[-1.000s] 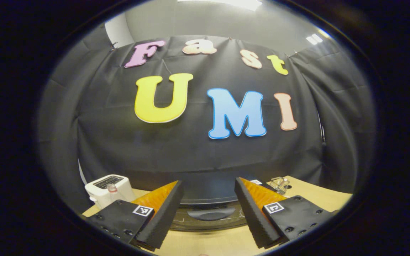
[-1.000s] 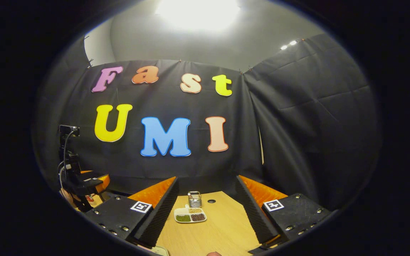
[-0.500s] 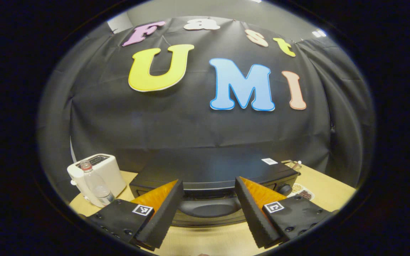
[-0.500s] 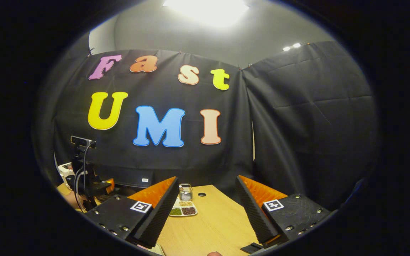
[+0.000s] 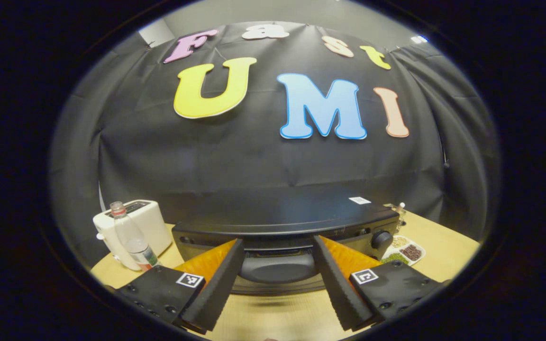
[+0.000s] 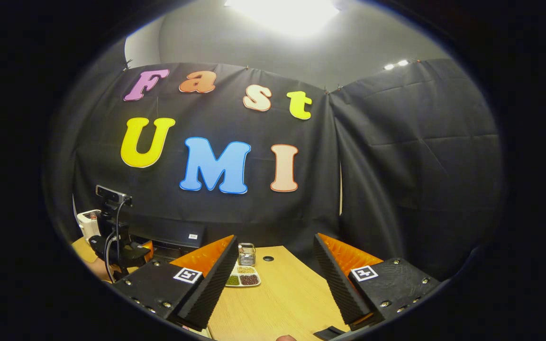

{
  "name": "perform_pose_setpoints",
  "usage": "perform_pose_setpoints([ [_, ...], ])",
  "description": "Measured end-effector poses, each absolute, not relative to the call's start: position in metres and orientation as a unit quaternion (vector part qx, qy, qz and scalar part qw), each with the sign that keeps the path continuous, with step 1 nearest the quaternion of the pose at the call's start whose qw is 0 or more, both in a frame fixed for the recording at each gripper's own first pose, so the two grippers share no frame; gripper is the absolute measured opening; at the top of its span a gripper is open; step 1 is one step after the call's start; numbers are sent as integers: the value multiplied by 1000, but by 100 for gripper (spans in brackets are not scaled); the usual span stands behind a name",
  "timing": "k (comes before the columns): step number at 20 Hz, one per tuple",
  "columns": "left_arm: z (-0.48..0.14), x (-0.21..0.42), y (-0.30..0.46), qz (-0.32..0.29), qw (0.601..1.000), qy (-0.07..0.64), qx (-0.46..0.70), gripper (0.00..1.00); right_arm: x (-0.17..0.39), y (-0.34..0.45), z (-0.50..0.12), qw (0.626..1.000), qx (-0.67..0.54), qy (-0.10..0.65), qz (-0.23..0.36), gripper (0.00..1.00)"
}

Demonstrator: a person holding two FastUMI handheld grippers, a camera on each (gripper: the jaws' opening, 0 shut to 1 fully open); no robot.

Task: Open the electric oven with the left hand, put the food in, and close the electric oven.

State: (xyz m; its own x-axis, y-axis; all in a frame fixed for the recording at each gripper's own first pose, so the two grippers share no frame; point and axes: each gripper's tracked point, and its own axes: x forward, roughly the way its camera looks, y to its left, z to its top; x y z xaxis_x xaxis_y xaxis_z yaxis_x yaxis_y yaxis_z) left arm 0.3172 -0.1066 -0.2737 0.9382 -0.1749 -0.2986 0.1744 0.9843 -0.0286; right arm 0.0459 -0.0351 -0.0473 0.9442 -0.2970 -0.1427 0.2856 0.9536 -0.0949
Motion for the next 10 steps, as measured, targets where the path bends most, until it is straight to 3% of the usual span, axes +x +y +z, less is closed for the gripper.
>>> perform_pose_setpoints([
  [10, -301, 255, -100, -76, 979, 187, -6, 98, 41, -38, -50, 991, -43, 78, -100, 98],
])
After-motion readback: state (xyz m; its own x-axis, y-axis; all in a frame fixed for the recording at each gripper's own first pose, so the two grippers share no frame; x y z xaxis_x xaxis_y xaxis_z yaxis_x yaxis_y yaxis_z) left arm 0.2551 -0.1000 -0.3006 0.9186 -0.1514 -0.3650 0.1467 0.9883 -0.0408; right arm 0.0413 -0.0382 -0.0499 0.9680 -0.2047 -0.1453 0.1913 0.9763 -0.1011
